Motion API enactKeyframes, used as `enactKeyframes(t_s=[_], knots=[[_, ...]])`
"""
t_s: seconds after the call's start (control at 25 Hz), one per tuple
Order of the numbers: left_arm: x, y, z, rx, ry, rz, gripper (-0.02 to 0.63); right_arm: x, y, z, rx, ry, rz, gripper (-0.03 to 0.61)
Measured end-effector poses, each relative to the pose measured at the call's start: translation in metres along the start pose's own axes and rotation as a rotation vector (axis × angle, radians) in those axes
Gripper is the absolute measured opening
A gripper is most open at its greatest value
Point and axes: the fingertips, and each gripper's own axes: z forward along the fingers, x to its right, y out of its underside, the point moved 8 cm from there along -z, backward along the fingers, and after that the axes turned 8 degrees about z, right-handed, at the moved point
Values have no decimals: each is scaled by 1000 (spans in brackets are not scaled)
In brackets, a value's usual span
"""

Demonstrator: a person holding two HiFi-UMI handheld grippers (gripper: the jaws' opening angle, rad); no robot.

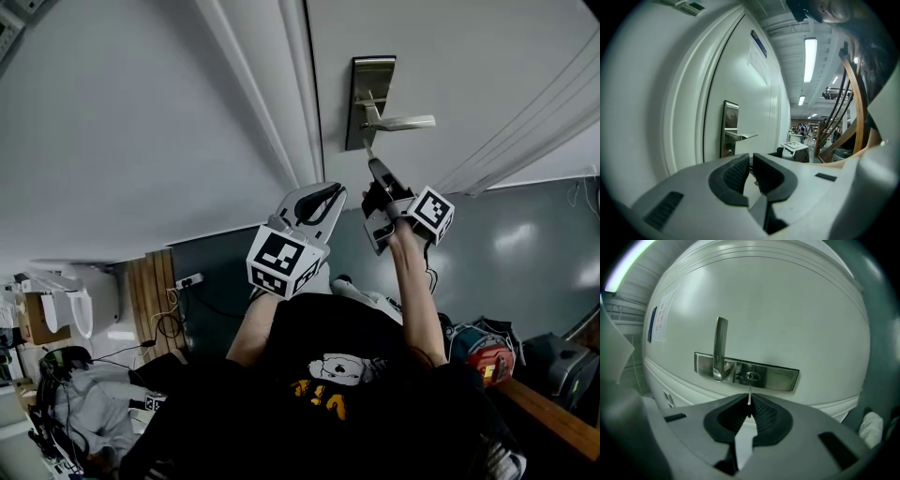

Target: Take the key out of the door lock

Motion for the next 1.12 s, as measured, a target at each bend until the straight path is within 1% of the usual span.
enactKeyframes(t_s=[0.32, 0.52, 0.68, 0.88, 1.12], knots=[[10, 8, -6, -29, -11, -17, 29, -8, 7, -26, -30, 0, -49, 20], [8, 16, -5, -52, 4, -28, 29, -11, 11, -30, -29, -14, -37, 20], [18, 16, -14, -64, 5, -29, 29, -17, 21, -46, -42, -19, -56, 21], [18, 20, -22, -85, 7, -32, 29, -17, 32, -54, -58, 0, -80, 21], [15, 25, -41, -80, -6, -44, 29, -23, 46, -57, -62, -12, -99, 20]])
